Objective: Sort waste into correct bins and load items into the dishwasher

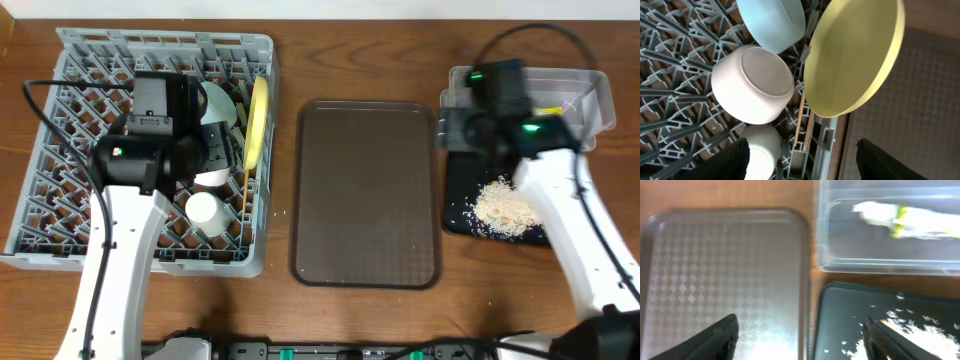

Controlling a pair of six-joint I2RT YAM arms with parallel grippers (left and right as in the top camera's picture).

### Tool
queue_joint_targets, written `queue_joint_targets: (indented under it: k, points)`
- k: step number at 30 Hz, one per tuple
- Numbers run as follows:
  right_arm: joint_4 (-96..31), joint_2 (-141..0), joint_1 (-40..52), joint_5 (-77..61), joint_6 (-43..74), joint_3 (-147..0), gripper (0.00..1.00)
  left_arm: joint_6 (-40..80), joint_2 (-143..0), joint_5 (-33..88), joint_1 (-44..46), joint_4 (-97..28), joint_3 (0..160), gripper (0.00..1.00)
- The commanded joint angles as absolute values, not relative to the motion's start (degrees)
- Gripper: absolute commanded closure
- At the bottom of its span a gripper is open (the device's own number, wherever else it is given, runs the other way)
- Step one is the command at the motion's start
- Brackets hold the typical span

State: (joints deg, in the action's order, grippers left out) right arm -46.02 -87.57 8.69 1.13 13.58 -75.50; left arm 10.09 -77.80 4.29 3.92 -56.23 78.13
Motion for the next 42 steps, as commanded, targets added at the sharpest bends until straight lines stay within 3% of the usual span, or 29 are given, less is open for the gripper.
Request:
queue_joint_targets:
  k: [1,4,6,15,27,34,42]
  points:
    - [-48.58,-88.38,3.01,-6.37,10.15,-75.42,0.14,7.33,-80.31,4.01,4.75,-58.3,77.73,0.29]
    - [-53.54,-88.49,-1.28,-5.78,10.17,-75.42,0.06,7.35,-81.36,4.01,4.91,-62.48,77.73,0.28]
    - [-55.99,-88.44,-3.36,-5.41,9.89,-75.42,0.01,7.35,-81.28,3.99,4.91,-64.4,77.71,0.2]
    - [-59.61,-83.0,-5.17,-4.56,7.64,-72.12,0.01,6.79,-71.9,3.99,4.91,-65.17,74.08,0.14]
    - [-41.74,-47.27,-2.98,3.42,7.62,-50.22,0.01,5.87,-37.32,4.49,4.91,-51.88,49.23,0.13]
    - [-47.07,-35.42,-2.98,3.62,7.62,-48.66,0.01,5.85,-29.17,4.47,4.91,-54.37,47.81,0.12]
    - [-56.36,-33.76,-2.98,3.62,7.62,-48.66,0.01,5.85,-29.1,4.45,4.91,-54.37,47.81,0.12]
